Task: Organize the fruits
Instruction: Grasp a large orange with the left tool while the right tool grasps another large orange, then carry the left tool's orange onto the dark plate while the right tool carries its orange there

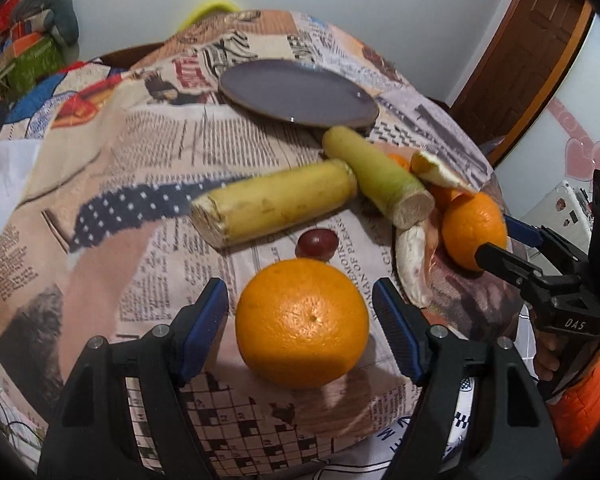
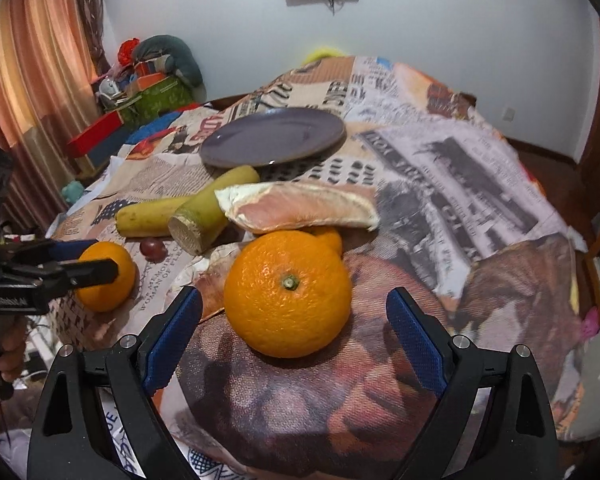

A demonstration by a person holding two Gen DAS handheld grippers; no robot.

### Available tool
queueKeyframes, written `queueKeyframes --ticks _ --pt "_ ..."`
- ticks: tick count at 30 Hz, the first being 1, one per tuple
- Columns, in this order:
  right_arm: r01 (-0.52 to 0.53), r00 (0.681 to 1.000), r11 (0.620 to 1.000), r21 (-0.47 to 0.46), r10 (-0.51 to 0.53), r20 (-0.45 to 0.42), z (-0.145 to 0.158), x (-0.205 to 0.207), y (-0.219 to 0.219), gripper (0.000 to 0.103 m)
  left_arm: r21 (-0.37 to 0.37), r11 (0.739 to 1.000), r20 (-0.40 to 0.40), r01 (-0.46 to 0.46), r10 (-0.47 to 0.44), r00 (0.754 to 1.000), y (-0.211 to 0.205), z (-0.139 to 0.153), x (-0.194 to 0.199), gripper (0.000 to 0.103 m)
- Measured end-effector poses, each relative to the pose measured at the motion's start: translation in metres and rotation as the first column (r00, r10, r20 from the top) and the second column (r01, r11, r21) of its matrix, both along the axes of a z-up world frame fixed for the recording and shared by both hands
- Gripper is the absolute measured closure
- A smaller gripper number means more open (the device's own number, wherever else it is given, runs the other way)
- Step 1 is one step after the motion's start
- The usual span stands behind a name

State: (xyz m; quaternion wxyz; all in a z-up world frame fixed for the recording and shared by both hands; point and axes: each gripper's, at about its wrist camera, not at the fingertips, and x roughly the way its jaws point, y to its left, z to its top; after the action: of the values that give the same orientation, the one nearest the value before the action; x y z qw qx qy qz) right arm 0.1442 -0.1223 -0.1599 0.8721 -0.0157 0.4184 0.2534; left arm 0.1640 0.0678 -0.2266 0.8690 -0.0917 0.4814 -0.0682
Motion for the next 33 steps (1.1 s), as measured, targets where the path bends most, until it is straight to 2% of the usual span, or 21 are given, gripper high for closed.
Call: queueKeyframes --ticks 6,8,10,12,22,26,33 --pt "-0.014 0.999 1.0 0.022 0.015 -0.047 -0.01 0.009 0.001 0.027 0.022 1.0 -0.002 -0.002 0.002 1.0 -0.004 -0.009 -0.001 0.028" --pt "-0.016 0.998 0.999 0.031 0.018 -0.063 -0.012 0.011 0.0 0.036 0.029 1.0 0.004 0.002 -0.002 1.0 -0.005 -0.009 -0.001 0.028" --pt "-0.012 0.998 0.999 0.043 0.015 -0.068 -0.012 0.011 -0.001 0.036 0.037 0.999 0.008 0.001 -0.002 1.0 -0.006 -0.01 -0.001 0.03" --pt "-0.012 0.997 0.999 0.044 0.015 -0.072 -0.011 0.011 -0.001 0.037 0.033 0.999 0.012 0.002 -0.003 1.0 -0.005 -0.008 -0.001 0.038" --pt "-0.004 0.997 0.999 0.042 0.008 -0.081 -0.003 0.008 -0.004 0.037 0.043 0.999 0.03 -0.028 0.026 0.999 0.0 0.006 -0.006 0.039" --pt "-0.002 0.998 0.999 0.046 0.005 -0.061 0.006 0.007 -0.006 0.038 0.053 0.997 0.066 -0.047 0.043 0.997 0.007 0.024 -0.006 0.039" --pt "-0.001 1.0 0.997 0.08 0.002 -0.006 0.029 0.01 -0.008 0.037 0.1 0.991 0.174 -0.088 0.07 0.982 0.023 0.071 0.007 0.039"
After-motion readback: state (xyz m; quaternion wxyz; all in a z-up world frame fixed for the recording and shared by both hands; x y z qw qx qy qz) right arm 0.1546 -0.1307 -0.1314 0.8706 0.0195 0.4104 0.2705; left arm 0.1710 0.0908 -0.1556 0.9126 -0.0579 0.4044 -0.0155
